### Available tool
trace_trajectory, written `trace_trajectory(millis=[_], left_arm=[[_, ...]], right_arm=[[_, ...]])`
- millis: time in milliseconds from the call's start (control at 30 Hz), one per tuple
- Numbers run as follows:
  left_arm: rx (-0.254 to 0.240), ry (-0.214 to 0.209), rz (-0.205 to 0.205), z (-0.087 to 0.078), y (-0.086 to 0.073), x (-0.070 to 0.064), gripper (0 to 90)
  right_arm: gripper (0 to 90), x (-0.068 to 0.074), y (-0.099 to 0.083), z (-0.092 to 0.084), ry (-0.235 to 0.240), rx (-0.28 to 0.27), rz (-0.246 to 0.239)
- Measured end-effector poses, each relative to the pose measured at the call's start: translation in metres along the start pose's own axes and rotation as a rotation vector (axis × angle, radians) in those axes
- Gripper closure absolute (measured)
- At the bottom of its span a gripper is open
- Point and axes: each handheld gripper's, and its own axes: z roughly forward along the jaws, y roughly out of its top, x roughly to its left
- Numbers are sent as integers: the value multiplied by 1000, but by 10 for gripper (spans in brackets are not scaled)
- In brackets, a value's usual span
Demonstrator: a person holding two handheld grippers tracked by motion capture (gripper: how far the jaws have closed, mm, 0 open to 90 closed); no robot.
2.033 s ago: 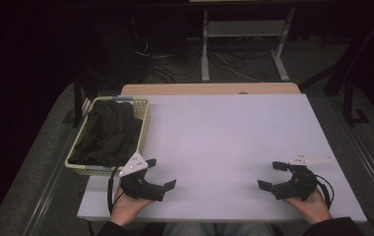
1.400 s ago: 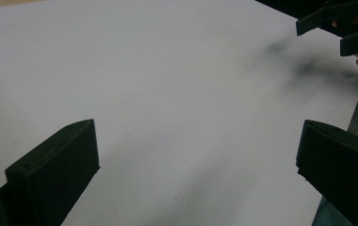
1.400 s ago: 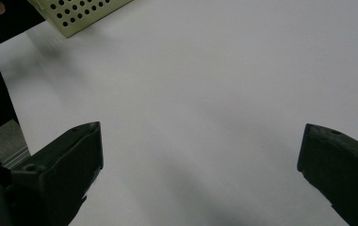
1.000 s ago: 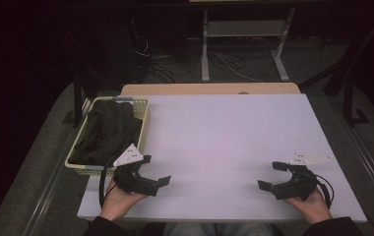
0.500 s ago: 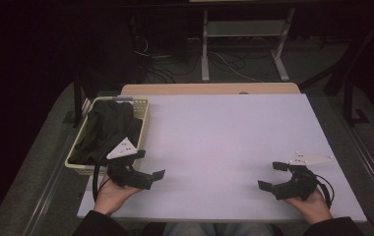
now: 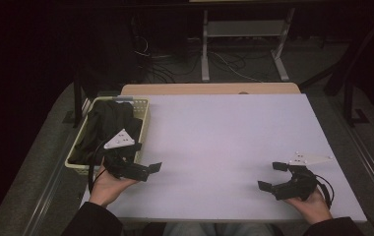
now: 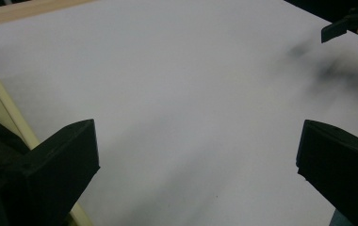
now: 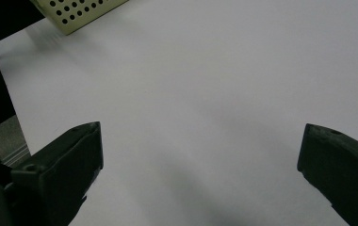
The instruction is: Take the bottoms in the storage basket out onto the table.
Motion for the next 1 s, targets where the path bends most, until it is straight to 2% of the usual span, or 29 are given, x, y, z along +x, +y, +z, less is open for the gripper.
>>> trace_trajectory(millis=[567,733,1000], left_arm=[[34,34,9,-12,19,17,0],[29,37,0,-13,21,25,0],[56,62,7,-18,26,34,0]], right_arm=[[3,0,0,0,1,4,-1],[3,0,0,0,1,5,-1],[3,0,0,1,-1,7,-2]])
